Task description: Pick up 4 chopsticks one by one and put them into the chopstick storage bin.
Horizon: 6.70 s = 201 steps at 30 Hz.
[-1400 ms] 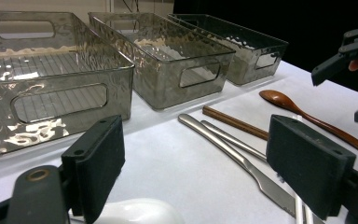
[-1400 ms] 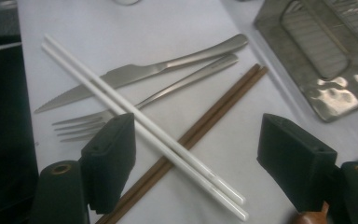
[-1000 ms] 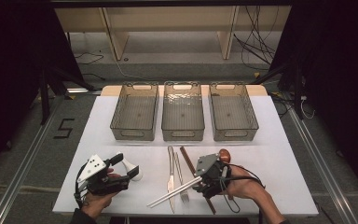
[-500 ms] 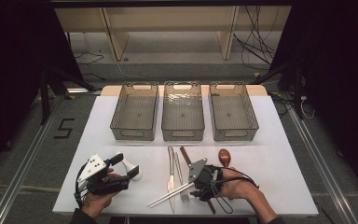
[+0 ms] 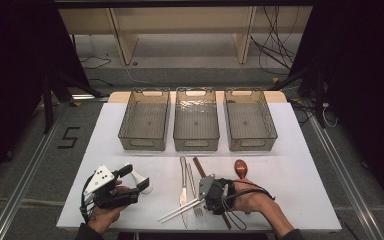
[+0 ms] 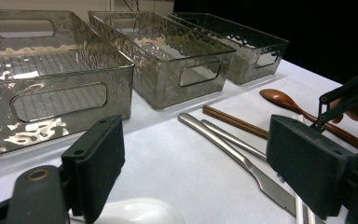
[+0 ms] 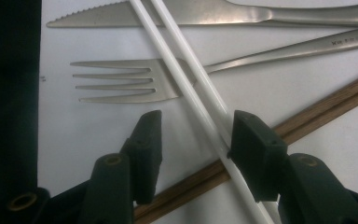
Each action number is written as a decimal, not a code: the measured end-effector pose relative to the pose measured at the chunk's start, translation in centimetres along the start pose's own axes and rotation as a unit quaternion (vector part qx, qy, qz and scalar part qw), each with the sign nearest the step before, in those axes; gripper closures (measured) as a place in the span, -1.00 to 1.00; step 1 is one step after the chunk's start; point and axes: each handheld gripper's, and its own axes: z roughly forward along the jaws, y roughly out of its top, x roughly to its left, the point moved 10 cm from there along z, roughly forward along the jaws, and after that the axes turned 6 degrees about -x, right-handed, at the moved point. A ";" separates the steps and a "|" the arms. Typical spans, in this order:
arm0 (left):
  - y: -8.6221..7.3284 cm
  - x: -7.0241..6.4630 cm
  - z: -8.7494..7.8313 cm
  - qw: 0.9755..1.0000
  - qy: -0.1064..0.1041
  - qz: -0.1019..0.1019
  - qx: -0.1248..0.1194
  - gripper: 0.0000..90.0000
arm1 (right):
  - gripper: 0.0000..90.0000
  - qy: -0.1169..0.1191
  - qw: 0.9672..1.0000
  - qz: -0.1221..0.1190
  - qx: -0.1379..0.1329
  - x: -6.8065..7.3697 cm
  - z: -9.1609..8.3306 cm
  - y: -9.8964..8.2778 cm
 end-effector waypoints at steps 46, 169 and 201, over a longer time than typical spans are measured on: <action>0.0 0.0 0.0 1.000 0.001 -0.001 0.000 -0.57 | 0.88 0.052 0.983 -0.161 0.074 0.5 -0.1 0.1; 8.4 0.6 6.9 0.974 -0.107 -0.195 0.035 0.87 | -0.22 -0.075 0.934 0.227 -0.266 -4.2 -5.8 4.5; 13.4 12.5 10.5 0.979 0.026 -0.197 0.046 0.86 | -0.36 -0.075 0.934 0.234 -0.259 -4.3 -5.5 4.4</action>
